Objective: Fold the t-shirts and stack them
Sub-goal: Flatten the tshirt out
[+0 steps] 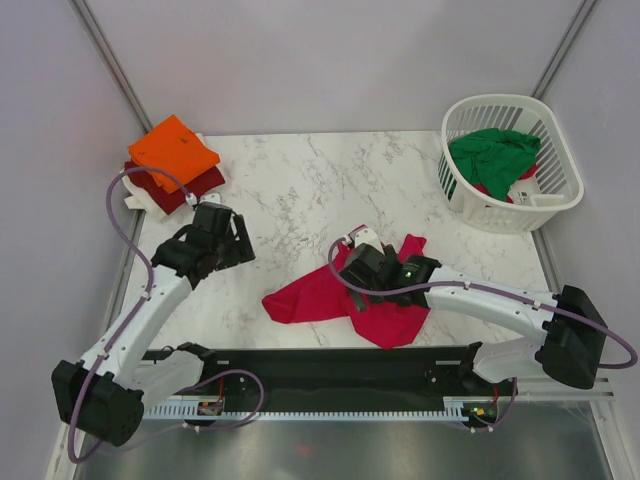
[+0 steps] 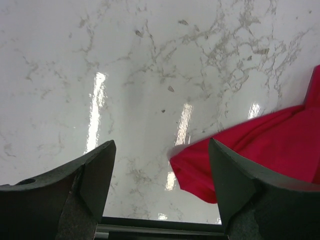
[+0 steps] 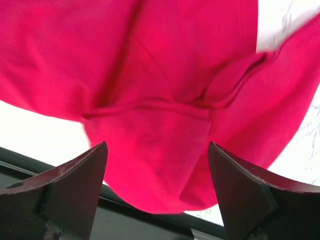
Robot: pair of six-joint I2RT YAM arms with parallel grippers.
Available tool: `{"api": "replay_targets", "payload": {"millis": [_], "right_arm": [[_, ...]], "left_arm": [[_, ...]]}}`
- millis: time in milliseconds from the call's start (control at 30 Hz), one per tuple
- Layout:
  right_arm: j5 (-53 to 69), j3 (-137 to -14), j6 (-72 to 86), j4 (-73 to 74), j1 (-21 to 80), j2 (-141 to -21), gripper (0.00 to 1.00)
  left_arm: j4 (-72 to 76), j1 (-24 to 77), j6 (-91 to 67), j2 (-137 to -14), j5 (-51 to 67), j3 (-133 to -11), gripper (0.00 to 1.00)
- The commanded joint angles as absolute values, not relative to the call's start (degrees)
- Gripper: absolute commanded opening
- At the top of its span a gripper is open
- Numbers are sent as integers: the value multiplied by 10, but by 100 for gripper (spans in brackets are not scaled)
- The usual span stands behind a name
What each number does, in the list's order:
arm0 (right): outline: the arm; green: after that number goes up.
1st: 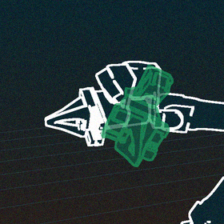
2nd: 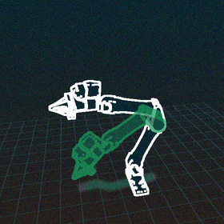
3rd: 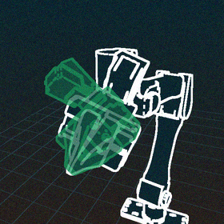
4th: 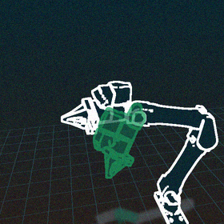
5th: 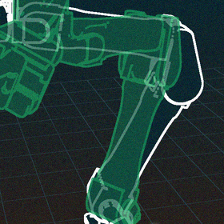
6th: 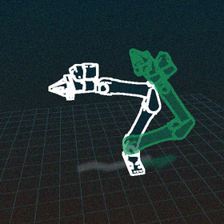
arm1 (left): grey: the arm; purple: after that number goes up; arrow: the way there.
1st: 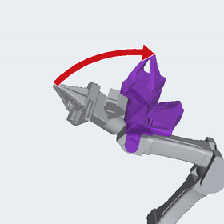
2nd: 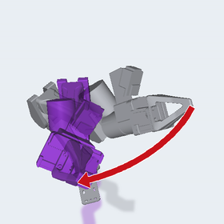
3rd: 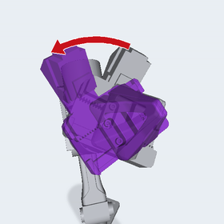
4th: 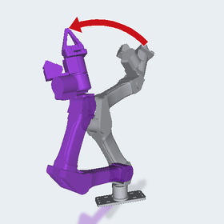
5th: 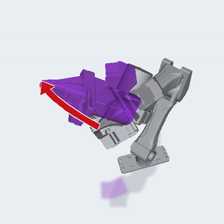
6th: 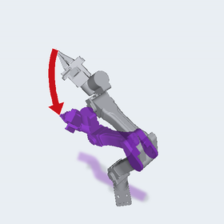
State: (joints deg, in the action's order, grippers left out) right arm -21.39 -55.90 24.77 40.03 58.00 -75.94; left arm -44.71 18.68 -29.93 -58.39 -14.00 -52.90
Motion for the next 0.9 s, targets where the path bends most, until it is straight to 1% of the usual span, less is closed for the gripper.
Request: {"api": "replay_targets", "payload": {"millis": [0, 133, 167, 300, 400, 433, 600, 733, 833, 867], "right_arm": [[-214, -523, 277, 396, 578, -742, 90], [-197, -495, 282, 379, 578, -739, 89], [-199, -487, 282, 374, 578, -739, 87], [-234, -472, 289, 373, 577, -730, 86], [-250, -467, 294, 373, 565, -702, 86], [-250, -467, 298, 374, 563, -687, 86], [-243, -468, 300, 365, 542, -657, 86], [-236, -470, 292, 363, 535, -664, 86], [-232, -470, 287, 362, 530, -667, 86], [-230, -470, 287, 362, 529, -666, 86]], "left_arm": [[-432, 242, -380, -621, -143, -512, 81], [-410, 319, -406, -685, -174, -521, 80], [-382, 327, -403, -698, -174, -524, 80], [-295, 344, -378, -784, -107, -548, 77], [-243, 349, -362, -837, -76, -576, 77], [-230, 349, -355, -878, -67, -590, 77], [-160, 356, -343, -982, 16, -656, 79], [-135, 369, -332, -1041, 37, -707, 82], [-137, 370, -337, -1083, 28, -727, 77], [-137, 370, -341, -1089, 23, -725, 72]]}}
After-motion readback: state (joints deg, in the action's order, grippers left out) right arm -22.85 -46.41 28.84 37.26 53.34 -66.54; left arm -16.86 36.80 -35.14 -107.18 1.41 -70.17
